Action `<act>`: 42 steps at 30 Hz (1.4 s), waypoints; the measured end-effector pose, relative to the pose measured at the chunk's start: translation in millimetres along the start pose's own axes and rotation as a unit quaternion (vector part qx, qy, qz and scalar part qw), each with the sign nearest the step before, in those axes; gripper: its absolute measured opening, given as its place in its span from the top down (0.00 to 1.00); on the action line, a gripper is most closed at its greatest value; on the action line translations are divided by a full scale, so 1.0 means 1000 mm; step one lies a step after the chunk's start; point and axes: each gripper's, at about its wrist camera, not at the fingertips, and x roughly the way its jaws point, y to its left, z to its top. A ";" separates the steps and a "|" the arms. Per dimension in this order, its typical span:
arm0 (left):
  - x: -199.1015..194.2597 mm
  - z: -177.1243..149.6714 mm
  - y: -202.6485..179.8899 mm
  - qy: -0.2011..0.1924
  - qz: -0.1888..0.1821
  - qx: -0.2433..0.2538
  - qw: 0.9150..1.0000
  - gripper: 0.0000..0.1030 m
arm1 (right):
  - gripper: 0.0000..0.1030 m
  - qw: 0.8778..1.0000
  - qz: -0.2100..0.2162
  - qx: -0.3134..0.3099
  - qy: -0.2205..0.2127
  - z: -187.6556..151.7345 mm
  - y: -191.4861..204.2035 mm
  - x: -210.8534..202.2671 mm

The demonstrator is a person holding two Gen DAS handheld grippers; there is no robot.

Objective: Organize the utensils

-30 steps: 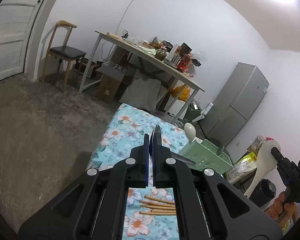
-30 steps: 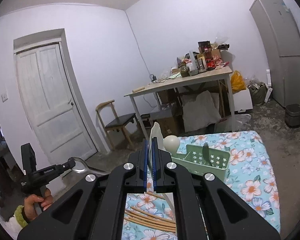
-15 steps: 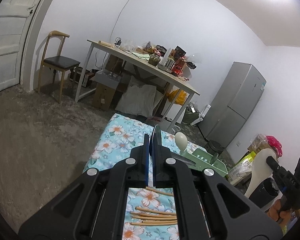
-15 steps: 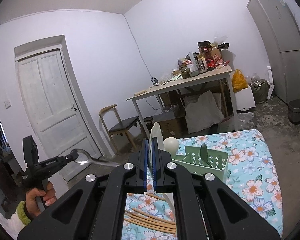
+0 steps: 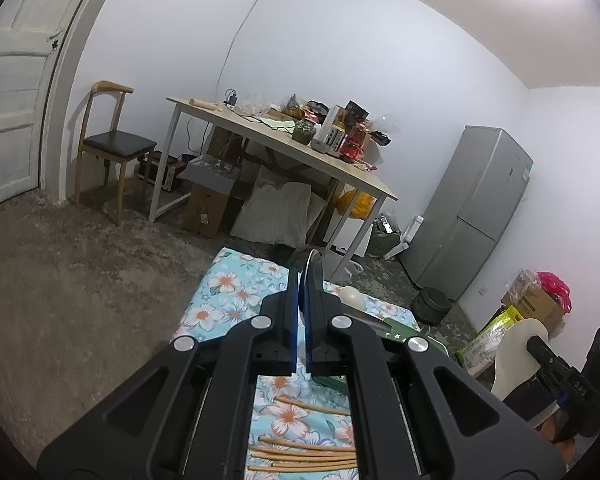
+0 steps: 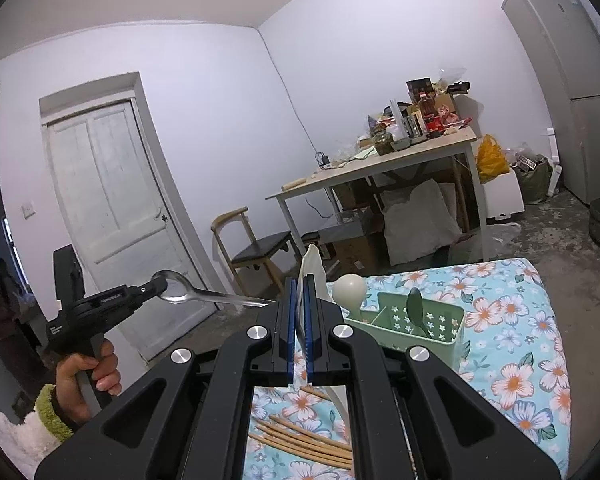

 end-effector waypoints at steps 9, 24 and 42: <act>0.022 0.011 -0.038 0.003 -0.016 0.036 0.999 0.99 | 0.96 0.999 -0.003 0.019 -0.030 0.000 -0.017 -0.020; 0.107 -0.011 -0.090 0.051 0.038 0.146 0.987 0.99 | 0.96 0.998 -0.006 0.044 -0.036 -0.005 -0.044 -0.030; 0.136 -0.031 -0.092 0.086 -0.007 0.130 0.988 0.48 | 0.96 0.998 -0.022 0.046 -0.022 -0.010 -0.050 -0.025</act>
